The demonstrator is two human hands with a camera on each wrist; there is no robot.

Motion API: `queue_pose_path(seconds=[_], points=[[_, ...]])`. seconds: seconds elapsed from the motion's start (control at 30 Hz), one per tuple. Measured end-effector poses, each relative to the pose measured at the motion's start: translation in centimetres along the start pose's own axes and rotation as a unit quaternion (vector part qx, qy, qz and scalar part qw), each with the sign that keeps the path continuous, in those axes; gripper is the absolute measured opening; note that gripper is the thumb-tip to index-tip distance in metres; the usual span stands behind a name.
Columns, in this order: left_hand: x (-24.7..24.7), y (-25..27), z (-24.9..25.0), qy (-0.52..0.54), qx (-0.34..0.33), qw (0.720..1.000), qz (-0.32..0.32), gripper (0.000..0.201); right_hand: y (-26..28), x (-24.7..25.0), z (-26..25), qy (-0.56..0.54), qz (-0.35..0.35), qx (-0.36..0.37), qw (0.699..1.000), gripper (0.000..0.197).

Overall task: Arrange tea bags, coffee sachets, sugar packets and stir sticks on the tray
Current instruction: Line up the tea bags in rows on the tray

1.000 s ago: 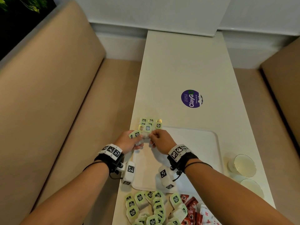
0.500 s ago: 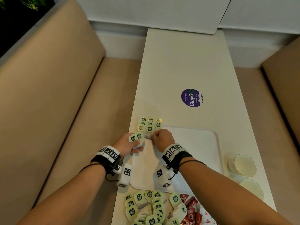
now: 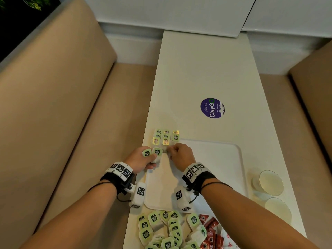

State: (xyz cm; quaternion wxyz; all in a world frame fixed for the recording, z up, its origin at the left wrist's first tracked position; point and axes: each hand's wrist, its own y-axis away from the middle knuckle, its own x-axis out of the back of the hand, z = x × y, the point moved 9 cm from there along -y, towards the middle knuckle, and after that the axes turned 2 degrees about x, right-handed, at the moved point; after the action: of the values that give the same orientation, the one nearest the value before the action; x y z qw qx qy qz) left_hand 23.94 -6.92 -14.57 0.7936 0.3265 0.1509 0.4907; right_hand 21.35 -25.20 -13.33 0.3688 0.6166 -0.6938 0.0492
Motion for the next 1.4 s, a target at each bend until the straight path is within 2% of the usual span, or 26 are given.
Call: queue_pose_path(seconds=[0.13, 0.23, 0.33, 0.43, 0.57, 0.83, 1.2, 1.4], points=[[-0.7, 0.3, 1.1, 0.05, -0.017, 0.999, 0.008, 0.012, 1.3, -1.2, -1.1, -0.038, -0.069, 0.057, 0.995, 0.047], [-1.3, 0.4, 1.8, 0.068, -0.027, 0.997, 0.009, 0.011, 1.6, -1.9, -1.1, -0.04, -0.1, 0.079, 0.991, 0.037], [-1.4, -0.1, 1.8, 0.032, -0.032, 0.999, 0.015, 0.007, 1.1, -1.5, -0.6, -0.029, -0.079, 0.08, 0.993, 0.034], [-1.2, -0.9, 1.6, 0.013, -0.029, 0.999, 0.012, 0.005, 0.1, 0.3, 0.5, -0.048, -0.025, 0.043, 0.998, 0.024], [-0.8, -1.7, 1.3, 0.002, -0.023, 1.0, -0.001, 0.015, -0.8, 2.7, 2.4, -0.023, 0.026, -0.007, 0.999, 0.022], [-0.8, -2.2, 1.5, -0.01, -0.012, 1.0, -0.002, 0.012, -1.1, 2.5, 3.8, 0.011, 0.02, -0.061, 0.998, 0.027], [-2.6, -1.9, 2.2, -0.048, -0.023, 0.998, -0.033, 0.014, -1.4, 2.1, 3.0, 0.003, 0.027, -0.076, 0.997, 0.026], [-3.1, -2.0, 2.7, -0.059, -0.019, 0.998, -0.034, 0.007, -1.5, 2.2, 3.0, 0.0, 0.027, -0.077, 0.997, 0.026]])
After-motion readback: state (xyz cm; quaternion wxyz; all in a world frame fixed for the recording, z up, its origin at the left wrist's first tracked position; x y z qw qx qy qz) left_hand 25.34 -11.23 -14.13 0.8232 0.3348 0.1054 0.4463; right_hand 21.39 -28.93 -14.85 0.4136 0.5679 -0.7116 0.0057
